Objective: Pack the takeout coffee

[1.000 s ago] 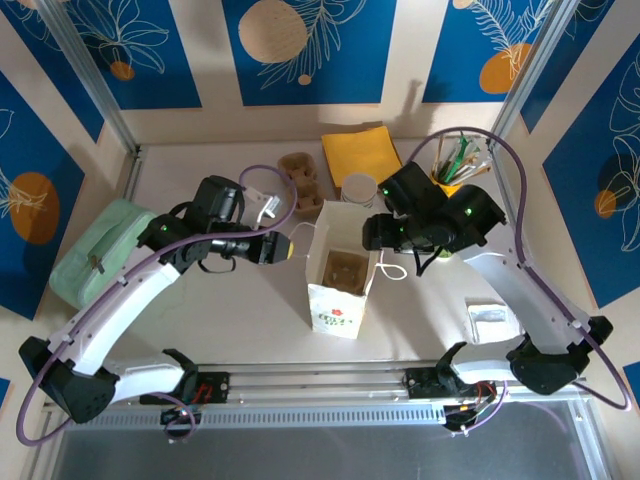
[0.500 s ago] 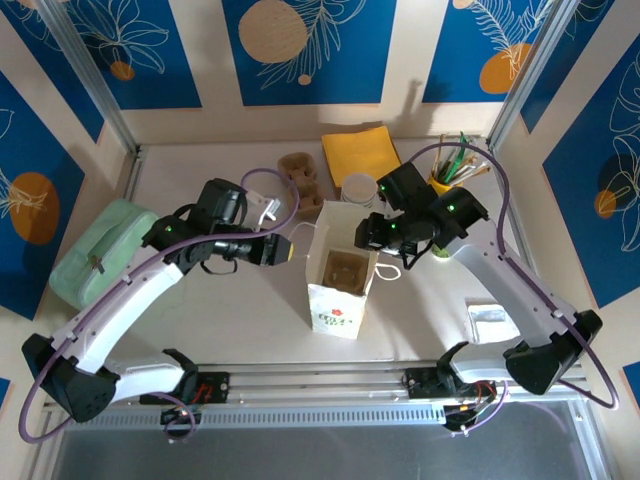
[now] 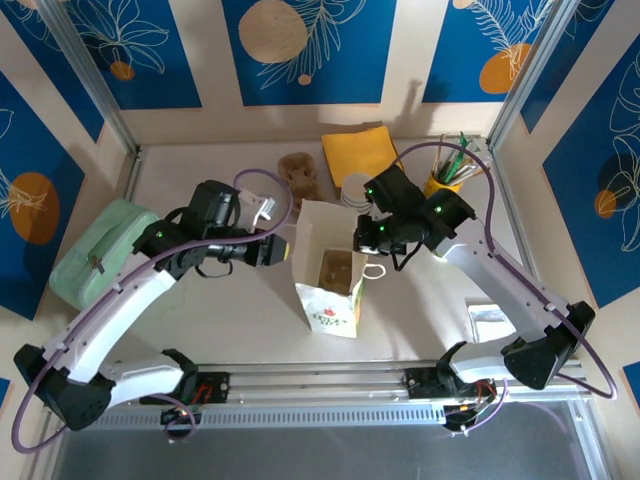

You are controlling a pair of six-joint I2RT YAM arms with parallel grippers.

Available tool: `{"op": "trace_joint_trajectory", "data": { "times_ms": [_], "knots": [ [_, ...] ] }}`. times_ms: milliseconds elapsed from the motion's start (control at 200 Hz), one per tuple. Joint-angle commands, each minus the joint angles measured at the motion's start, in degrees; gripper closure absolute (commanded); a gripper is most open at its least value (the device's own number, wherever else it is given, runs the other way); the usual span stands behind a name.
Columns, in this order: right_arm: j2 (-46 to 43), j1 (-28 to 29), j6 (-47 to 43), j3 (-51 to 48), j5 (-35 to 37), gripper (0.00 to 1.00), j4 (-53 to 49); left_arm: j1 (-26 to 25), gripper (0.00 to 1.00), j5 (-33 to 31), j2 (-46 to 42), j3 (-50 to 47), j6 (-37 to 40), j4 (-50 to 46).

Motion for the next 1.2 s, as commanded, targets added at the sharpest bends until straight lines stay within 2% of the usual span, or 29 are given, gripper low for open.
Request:
{"op": "trace_joint_trajectory", "data": {
  "times_ms": [0,230,445,590,865,1070,1196],
  "knots": [
    [-0.74,2.56,-2.1,0.86,0.17,0.99,3.01,-0.33,0.69,-2.72,-2.7,-0.29,-0.43,1.52],
    [-2.95,7.11,-5.89,1.09,1.97,1.0,8.15,-0.34,0.67,-12.7,-9.46,-1.95,-0.98,3.95],
    [-6.47,11.5,-13.46,-1.75,0.94,1.0,15.96,-0.28,0.58,-27.8,-18.71,-6.7,-2.09,6.94],
    [-10.41,15.23,-20.19,-6.64,0.92,1.0,24.4,-0.27,0.46,-35.62,-24.34,-10.27,-3.31,8.52],
    [-16.36,17.65,-25.49,-15.22,-1.62,1.0,35.69,-0.31,0.4,-38.6,-29.24,-12.66,-3.36,9.51],
    [-15.09,18.3,-23.64,-14.54,-1.44,1.0,34.74,-0.3,0.38,-37.18,-28.44,-12.31,-3.01,9.2],
    [-12.84,18.6,-18.5,-12.67,0.01,1.0,32.98,-0.29,0.38,-36.15,-28.05,-12.05,-2.69,9.14]
  ]
}}
